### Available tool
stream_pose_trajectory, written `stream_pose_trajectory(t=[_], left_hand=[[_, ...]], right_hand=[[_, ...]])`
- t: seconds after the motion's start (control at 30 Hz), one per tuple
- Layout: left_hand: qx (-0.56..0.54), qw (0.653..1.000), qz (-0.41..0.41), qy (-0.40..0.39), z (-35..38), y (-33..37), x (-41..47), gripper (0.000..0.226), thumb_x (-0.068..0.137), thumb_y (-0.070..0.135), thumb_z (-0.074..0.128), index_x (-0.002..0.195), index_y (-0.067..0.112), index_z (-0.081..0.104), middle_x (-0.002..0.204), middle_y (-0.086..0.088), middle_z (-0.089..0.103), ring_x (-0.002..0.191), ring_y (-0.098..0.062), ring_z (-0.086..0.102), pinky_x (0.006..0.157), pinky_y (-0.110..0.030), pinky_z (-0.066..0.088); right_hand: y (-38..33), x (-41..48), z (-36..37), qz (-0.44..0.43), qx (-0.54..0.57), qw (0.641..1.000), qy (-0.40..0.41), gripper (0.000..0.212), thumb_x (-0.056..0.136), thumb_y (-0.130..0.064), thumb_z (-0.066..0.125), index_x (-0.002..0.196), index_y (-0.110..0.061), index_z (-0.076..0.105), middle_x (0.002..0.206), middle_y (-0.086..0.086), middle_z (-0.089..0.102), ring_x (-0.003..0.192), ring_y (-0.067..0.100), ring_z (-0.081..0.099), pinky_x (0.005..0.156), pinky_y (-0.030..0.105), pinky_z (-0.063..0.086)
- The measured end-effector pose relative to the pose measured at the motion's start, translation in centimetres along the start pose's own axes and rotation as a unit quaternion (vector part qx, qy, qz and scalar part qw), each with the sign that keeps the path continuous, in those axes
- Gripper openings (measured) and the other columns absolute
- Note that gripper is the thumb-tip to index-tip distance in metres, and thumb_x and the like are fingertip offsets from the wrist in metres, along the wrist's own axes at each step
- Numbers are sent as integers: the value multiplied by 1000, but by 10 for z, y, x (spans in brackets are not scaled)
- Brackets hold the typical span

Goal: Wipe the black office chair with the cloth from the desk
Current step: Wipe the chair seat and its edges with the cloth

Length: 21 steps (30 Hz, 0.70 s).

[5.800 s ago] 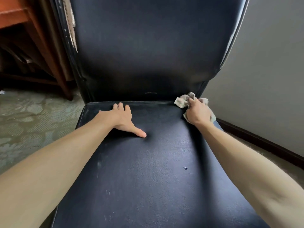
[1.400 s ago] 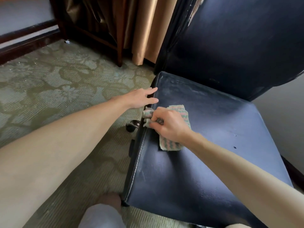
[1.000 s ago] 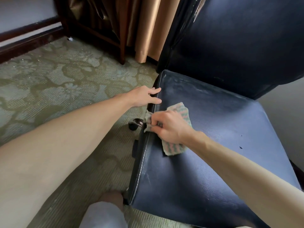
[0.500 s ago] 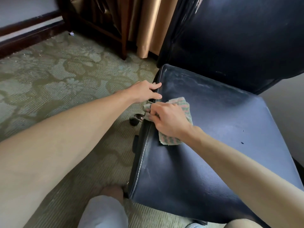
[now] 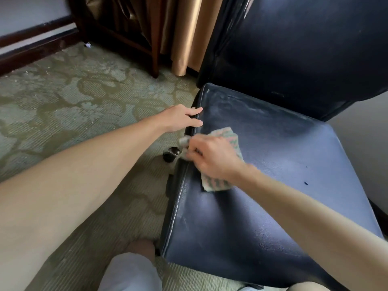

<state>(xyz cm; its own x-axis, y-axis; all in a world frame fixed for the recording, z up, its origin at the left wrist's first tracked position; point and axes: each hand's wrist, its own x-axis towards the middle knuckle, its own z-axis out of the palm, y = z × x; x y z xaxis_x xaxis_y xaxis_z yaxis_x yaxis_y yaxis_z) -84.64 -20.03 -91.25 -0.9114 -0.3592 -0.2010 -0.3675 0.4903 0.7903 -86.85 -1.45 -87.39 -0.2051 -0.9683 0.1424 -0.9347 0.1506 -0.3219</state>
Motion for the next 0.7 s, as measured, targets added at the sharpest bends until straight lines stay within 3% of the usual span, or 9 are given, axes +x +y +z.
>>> stream_pose_trajectory(t=[0.1, 0.27, 0.4, 0.53, 0.63, 0.7], left_hand=[[18, 1000, 1, 8, -2, -1, -3, 48, 92, 54, 54, 139, 48, 44, 151, 13, 38, 140, -16, 34, 116, -40, 25], [93, 996, 5, 11, -4, -1, -8, 48, 92, 63, 44, 139, 53, 40, 152, 19, 34, 139, -17, 36, 115, -54, 22], [98, 995, 5, 14, -2, -2, -10, 48, 93, 63, 42, 140, 53, 38, 152, 21, 32, 139, -16, 36, 114, -56, 22], [99, 995, 6, 13, -2, 3, -8, 49, 94, 61, 42, 141, 51, 37, 152, 21, 31, 140, -15, 35, 115, -51, 25], [101, 995, 5, 10, -2, 2, -8, 49, 94, 61, 41, 142, 51, 36, 153, 19, 32, 141, -18, 32, 115, -54, 22], [97, 995, 7, 8, 0, 0, -9, 49, 95, 61, 40, 143, 51, 34, 154, 20, 29, 142, -19, 32, 115, -57, 17]], right_hand=[[12, 8, 2, 54, -16, 998, 41, 22, 93, -26, 60, 79, -9, 57, 86, 4, 61, 80, 31, 59, 65, 45, 46], [-12, -29, 9, -71, 47, 996, 5, 20, 89, -20, 63, 73, -9, 56, 74, -4, 54, 66, 17, 53, 53, 40, 44], [-11, -29, 10, -86, 39, 995, 23, 18, 89, -16, 65, 75, -5, 61, 73, 2, 56, 65, 19, 51, 55, 43, 46], [-3, -29, 7, -84, 8, 996, 40, 15, 90, -21, 68, 91, -7, 73, 92, 6, 63, 82, 24, 54, 72, 43, 46], [3, -34, 4, -80, 4, 997, 19, 23, 93, -25, 64, 111, -13, 73, 123, 3, 65, 117, 24, 55, 91, 47, 43], [3, -40, 6, -111, 16, 994, -2, 25, 95, -26, 62, 116, -15, 71, 129, 0, 64, 129, 20, 50, 100, 47, 39]])
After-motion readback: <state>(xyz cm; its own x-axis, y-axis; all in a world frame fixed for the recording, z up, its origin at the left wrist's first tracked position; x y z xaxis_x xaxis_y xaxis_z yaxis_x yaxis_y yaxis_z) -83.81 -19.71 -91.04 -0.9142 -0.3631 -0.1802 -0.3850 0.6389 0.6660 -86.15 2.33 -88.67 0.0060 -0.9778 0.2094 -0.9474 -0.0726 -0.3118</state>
